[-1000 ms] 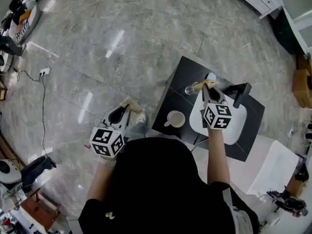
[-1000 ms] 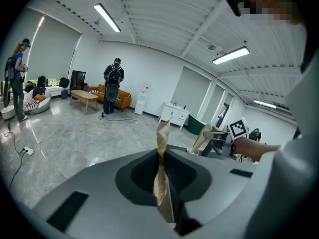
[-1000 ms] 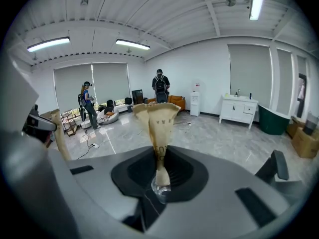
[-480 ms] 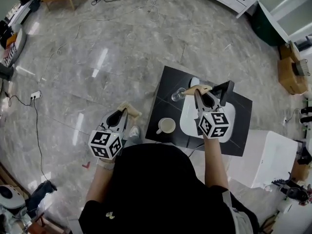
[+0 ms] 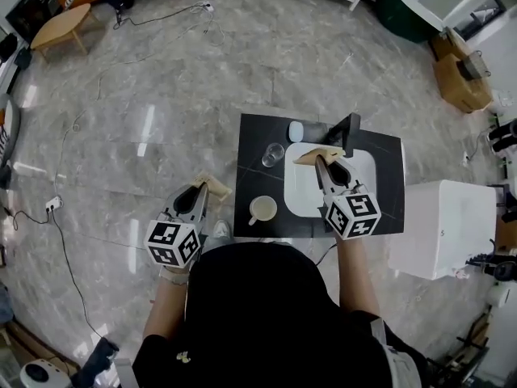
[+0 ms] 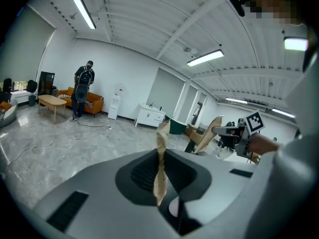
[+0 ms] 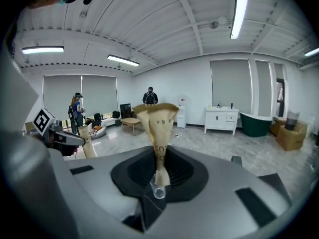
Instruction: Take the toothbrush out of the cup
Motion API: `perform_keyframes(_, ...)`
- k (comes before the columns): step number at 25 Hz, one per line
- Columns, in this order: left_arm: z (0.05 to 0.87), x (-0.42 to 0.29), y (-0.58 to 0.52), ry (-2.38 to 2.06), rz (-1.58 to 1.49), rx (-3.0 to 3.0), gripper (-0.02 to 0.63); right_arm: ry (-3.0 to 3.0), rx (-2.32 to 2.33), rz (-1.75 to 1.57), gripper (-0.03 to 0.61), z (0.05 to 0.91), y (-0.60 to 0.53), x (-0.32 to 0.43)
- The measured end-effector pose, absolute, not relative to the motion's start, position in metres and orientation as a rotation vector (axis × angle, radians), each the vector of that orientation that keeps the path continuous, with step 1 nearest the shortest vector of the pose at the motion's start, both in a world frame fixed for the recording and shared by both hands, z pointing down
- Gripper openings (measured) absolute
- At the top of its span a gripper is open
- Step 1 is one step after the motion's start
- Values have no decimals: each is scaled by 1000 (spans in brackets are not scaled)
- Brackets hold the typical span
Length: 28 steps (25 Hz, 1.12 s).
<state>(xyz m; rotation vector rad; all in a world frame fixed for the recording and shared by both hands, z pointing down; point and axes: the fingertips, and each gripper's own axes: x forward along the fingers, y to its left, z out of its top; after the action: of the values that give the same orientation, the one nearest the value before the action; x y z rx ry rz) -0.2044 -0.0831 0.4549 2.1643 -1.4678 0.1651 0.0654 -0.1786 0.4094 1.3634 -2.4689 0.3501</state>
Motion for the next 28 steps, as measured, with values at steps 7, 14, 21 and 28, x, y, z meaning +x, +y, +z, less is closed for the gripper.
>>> perform_keyframes(7,458,-163,-102,-1335,216,2252,46,-2385,1503,403,55,421,-153,114)
perform_keyframes(14,460,-114,-123,-1186,275,2349,46,-2276,1663,467,55,432,-121,167)
perform_keyframes(21,461,-65,-132,-1025,310,2438,46,-2155,1813,547,55,449,-81,212)
perform_keyframes(28,463,-36,-129,-913,349,2490,46,-2072,1935,622,55,462,-40,233)
